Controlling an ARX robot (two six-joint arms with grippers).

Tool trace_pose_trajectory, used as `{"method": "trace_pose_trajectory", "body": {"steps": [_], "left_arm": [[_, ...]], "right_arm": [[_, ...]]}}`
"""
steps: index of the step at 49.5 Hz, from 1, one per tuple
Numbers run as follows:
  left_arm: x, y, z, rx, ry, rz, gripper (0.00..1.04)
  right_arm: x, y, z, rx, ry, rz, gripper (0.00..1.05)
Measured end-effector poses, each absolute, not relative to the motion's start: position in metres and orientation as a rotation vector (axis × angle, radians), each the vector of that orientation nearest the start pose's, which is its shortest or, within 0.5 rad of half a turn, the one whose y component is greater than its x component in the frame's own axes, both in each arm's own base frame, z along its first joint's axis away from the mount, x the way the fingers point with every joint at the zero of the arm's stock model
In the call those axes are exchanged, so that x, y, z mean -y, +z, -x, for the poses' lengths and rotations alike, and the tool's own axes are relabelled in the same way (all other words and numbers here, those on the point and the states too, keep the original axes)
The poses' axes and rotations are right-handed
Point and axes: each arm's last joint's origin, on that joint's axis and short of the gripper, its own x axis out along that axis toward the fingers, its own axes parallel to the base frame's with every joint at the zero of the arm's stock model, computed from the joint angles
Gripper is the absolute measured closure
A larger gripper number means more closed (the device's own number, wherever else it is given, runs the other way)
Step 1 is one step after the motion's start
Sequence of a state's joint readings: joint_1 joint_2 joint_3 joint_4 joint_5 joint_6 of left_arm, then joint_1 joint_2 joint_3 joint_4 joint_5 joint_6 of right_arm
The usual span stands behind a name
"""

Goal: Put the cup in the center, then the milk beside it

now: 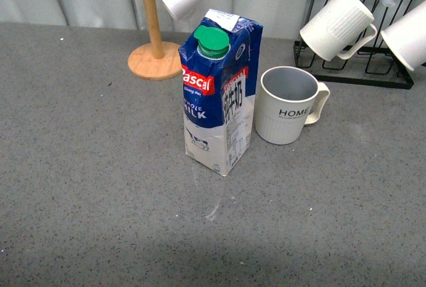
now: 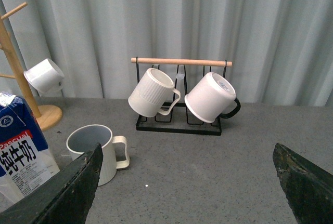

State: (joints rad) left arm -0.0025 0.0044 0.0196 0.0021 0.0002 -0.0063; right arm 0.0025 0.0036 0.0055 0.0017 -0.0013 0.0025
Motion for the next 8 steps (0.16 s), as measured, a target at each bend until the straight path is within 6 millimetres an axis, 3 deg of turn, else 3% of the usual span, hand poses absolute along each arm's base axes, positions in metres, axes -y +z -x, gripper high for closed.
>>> {"method": "trace_pose_trajectory", "body": {"steps": [8], "left_arm": [[0.0002,0.1701,-0.0967,0.017,-0.003,0.006,0.06]], "right_arm": [[-0.0003,0.1653,-0.0976,0.004,0.004,-0.002,0.09]]}}
